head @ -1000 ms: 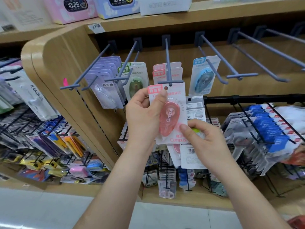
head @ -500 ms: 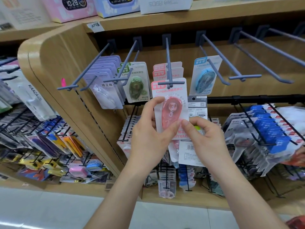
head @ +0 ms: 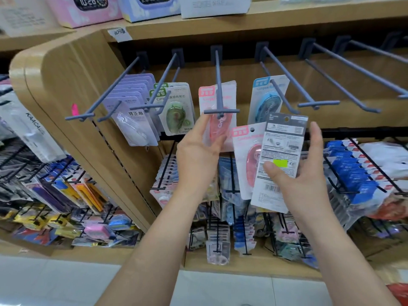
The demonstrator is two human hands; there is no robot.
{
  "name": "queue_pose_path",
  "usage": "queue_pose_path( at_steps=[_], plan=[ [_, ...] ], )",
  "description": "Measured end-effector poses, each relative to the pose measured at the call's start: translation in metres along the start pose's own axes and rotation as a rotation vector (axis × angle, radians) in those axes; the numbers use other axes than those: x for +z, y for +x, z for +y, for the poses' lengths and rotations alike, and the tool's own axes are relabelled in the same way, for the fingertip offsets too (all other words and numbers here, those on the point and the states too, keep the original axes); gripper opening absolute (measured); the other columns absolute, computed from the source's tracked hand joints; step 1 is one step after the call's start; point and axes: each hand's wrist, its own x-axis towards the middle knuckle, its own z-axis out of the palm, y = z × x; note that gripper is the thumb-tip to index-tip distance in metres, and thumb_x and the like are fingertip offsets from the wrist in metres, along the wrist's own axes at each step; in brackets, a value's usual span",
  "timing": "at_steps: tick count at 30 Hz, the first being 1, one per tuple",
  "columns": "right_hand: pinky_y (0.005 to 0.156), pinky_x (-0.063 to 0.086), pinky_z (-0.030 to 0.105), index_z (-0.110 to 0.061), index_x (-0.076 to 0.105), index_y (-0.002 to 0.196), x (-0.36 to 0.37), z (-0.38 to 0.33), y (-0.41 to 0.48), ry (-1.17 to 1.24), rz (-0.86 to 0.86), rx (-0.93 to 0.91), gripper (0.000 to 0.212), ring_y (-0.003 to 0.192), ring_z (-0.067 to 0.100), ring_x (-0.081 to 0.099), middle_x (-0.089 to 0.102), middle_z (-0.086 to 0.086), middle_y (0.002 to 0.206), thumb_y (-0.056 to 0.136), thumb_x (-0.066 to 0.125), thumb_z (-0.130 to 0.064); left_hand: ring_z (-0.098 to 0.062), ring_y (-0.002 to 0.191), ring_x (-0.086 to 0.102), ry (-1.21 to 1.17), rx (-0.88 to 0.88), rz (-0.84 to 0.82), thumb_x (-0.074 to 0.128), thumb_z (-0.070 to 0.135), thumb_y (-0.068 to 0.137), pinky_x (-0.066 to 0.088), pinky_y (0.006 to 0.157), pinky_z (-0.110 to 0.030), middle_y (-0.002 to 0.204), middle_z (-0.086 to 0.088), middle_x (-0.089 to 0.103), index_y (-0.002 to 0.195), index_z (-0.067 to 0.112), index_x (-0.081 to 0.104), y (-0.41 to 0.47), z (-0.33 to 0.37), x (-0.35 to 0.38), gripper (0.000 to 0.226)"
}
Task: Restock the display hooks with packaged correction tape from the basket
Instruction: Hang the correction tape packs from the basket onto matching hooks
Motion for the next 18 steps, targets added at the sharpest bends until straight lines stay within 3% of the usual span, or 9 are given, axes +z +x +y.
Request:
queue_pose_path(
  at_steps=[2, 4, 6, 8, 10, 13, 16, 18],
  plan=[
    [0.090, 0.056, 0.042, -0.033, 0.045, 0.140, 0.000, 0.001, 0.000, 0.046, -0.054, 0.038, 0.062, 0.105, 0.007, 0.068, 0.071, -0.012, 0.116, 0.090, 0.067, -0.004, -0.013, 0.112, 0.055, 0.123, 0.021, -0.017, 0.064, 0.035, 0.094, 0.045, 0.091, -0.026, 0.122, 0.007, 0.062, 0.139, 0.033, 0.051, -0.007, -0.002, -0.002, 0.046],
    [0.086, 0.058, 0.045, -0.031, 0.056, 0.127, 0.002, 0.002, -0.003, 0.110, -0.109, 0.087, 0.045, 0.101, 0.013, 0.070, 0.073, -0.008, 0.113, 0.088, 0.067, -0.010, -0.016, 0.115, 0.055, 0.091, -0.052, -0.051, 0.058, 0.041, 0.097, 0.047, 0.093, -0.031, 0.122, 0.005, 0.060, 0.133, 0.031, 0.055, -0.024, -0.003, -0.007, 0.038],
    [0.078, 0.058, 0.038, -0.032, 0.059, 0.123, 0.002, 0.002, -0.005, 0.179, -0.170, 0.110, 0.043, 0.100, 0.016, 0.071, 0.073, -0.005, 0.112, 0.083, 0.066, -0.020, -0.024, 0.105, 0.065, -0.233, -0.263, -0.195, 0.054, 0.041, 0.098, 0.055, 0.088, -0.041, 0.110, 0.003, 0.070, 0.118, 0.027, 0.066, -0.044, 0.007, -0.015, 0.027],
    [0.075, 0.058, 0.032, -0.030, 0.059, 0.124, 0.004, 0.002, -0.006, 0.197, -0.226, 0.110, 0.045, 0.099, 0.015, 0.071, 0.074, -0.005, 0.112, 0.080, 0.065, -0.025, -0.032, 0.099, 0.069, -0.563, -0.471, -0.327, 0.048, 0.044, 0.097, 0.057, 0.085, -0.046, 0.103, -0.006, 0.075, 0.110, 0.017, 0.071, -0.058, 0.015, -0.024, 0.038],
    [0.076, 0.057, 0.032, -0.030, 0.058, 0.124, 0.008, 0.001, -0.007, 0.177, -0.260, 0.097, 0.045, 0.098, 0.014, 0.072, 0.074, -0.005, 0.111, 0.080, 0.065, -0.025, -0.027, 0.094, 0.073, -0.653, -0.449, -0.359, 0.047, 0.045, 0.091, 0.061, 0.078, -0.039, 0.102, -0.008, 0.076, 0.109, 0.012, 0.071, -0.064, 0.018, -0.031, 0.045],
    [0.083, 0.056, 0.034, -0.033, 0.049, 0.135, 0.014, 0.002, -0.009, 0.164, -0.304, 0.046, 0.054, 0.107, 0.014, 0.069, 0.071, -0.005, 0.120, 0.086, 0.065, -0.018, -0.016, 0.082, 0.073, -0.611, -0.354, -0.268, 0.056, 0.032, 0.091, 0.058, 0.064, -0.027, 0.093, -0.005, 0.077, 0.104, 0.010, 0.072, -0.063, 0.022, -0.036, 0.030],
    [0.096, 0.051, 0.023, -0.053, 0.030, 0.141, 0.015, 0.001, -0.010, 0.061, -0.216, -0.066, 0.075, 0.122, 0.002, 0.058, 0.059, -0.019, 0.134, 0.094, 0.061, -0.003, -0.015, 0.077, 0.071, -0.563, -0.317, -0.092, 0.055, 0.019, 0.099, 0.059, 0.065, -0.032, 0.087, -0.003, 0.077, 0.093, 0.013, 0.072, -0.060, 0.017, -0.038, 0.020],
    [0.100, 0.039, 0.010, -0.055, 0.042, 0.131, 0.012, -0.001, -0.008, -0.120, -0.115, -0.149, 0.062, 0.125, -0.014, 0.045, 0.050, -0.039, 0.132, 0.098, 0.056, -0.005, -0.013, 0.073, 0.070, -0.582, -0.308, -0.015, 0.054, 0.018, 0.099, 0.059, 0.061, -0.029, 0.083, 0.000, 0.076, 0.090, 0.015, 0.072, -0.058, 0.014, -0.042, 0.020]
  ],
)
